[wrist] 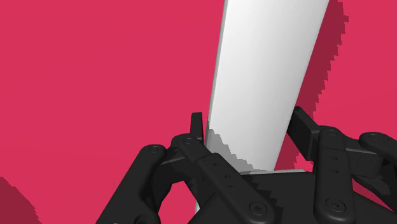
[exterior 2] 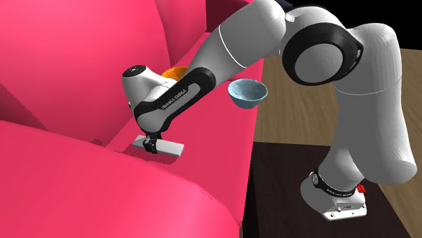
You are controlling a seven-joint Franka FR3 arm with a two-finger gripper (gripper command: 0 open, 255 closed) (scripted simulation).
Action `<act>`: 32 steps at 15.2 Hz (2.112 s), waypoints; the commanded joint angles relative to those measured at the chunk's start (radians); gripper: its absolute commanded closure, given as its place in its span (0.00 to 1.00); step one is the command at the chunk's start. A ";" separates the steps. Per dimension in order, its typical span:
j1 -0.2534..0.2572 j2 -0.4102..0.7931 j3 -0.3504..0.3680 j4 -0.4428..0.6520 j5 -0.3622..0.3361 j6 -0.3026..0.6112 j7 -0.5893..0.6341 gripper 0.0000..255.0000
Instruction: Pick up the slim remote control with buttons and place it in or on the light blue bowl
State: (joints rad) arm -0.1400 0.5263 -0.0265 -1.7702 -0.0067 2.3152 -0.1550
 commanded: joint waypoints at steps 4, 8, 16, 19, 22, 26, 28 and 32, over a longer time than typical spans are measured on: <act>0.000 0.000 0.000 0.000 0.000 0.000 0.000 1.00; 0.000 -0.008 0.000 0.002 0.000 -0.010 0.000 1.00; 0.001 -0.068 -0.001 0.024 -0.001 -0.092 -0.001 1.00; 0.001 -0.088 -0.001 0.036 -0.001 -0.124 -0.001 1.00; 0.001 -0.107 -0.001 0.050 -0.002 -0.157 -0.001 1.00; 0.001 -0.129 -0.001 0.073 -0.002 -0.202 -0.002 1.00; 0.002 -0.139 -0.001 0.085 -0.002 -0.225 -0.002 1.00; 0.002 -0.157 -0.002 0.113 -0.002 -0.271 -0.002 1.00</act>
State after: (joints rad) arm -0.1391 0.3752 -0.0284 -1.6612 -0.0089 2.0546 -0.1584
